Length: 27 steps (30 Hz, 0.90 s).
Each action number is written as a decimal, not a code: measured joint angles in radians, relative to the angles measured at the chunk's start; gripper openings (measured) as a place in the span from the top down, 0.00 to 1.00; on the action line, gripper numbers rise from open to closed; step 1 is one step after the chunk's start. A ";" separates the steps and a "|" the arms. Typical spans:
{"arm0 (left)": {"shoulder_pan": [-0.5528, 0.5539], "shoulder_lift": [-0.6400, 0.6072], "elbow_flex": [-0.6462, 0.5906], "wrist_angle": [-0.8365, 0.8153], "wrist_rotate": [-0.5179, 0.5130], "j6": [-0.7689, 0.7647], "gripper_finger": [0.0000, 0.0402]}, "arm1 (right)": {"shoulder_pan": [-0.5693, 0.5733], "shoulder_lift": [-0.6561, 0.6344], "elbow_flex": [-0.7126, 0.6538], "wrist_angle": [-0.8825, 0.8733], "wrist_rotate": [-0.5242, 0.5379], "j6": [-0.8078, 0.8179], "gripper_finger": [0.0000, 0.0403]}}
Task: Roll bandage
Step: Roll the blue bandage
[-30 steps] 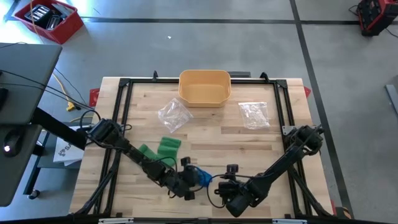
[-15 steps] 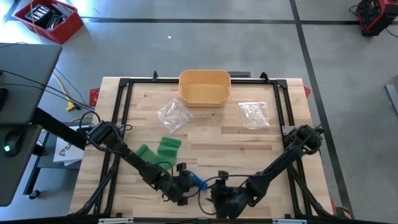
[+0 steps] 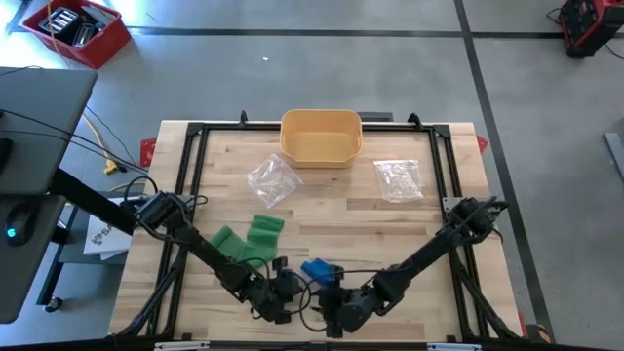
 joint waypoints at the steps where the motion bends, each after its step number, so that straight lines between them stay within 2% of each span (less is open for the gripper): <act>1: 0.000 0.000 0.000 0.001 -0.003 0.000 0.98 | 0.004 0.000 0.000 -0.003 0.006 -0.002 0.65; 5: -0.003 0.000 0.001 0.007 -0.003 -0.016 0.98 | 0.006 -0.024 0.000 -0.048 0.030 0.037 0.65; 10: -0.018 -0.020 0.056 0.016 -0.038 0.021 0.98 | -0.007 -0.070 0.000 -0.303 0.057 0.229 0.65; 13: -0.009 -0.021 0.077 0.023 -0.054 0.085 0.98 | -0.024 -0.072 0.000 -0.391 0.051 0.322 0.65; 19: 0.066 0.015 0.075 0.018 -0.050 0.120 0.98 | -0.074 -0.056 0.000 -0.401 -0.097 0.366 0.56; 22: 0.092 0.045 0.077 0.030 -0.001 0.104 0.98 | -0.098 -0.044 0.000 -0.404 -0.132 0.369 0.50; 27: 0.065 0.059 0.077 0.037 -0.010 0.080 0.98 | -0.118 -0.040 0.000 -0.411 -0.176 0.356 0.48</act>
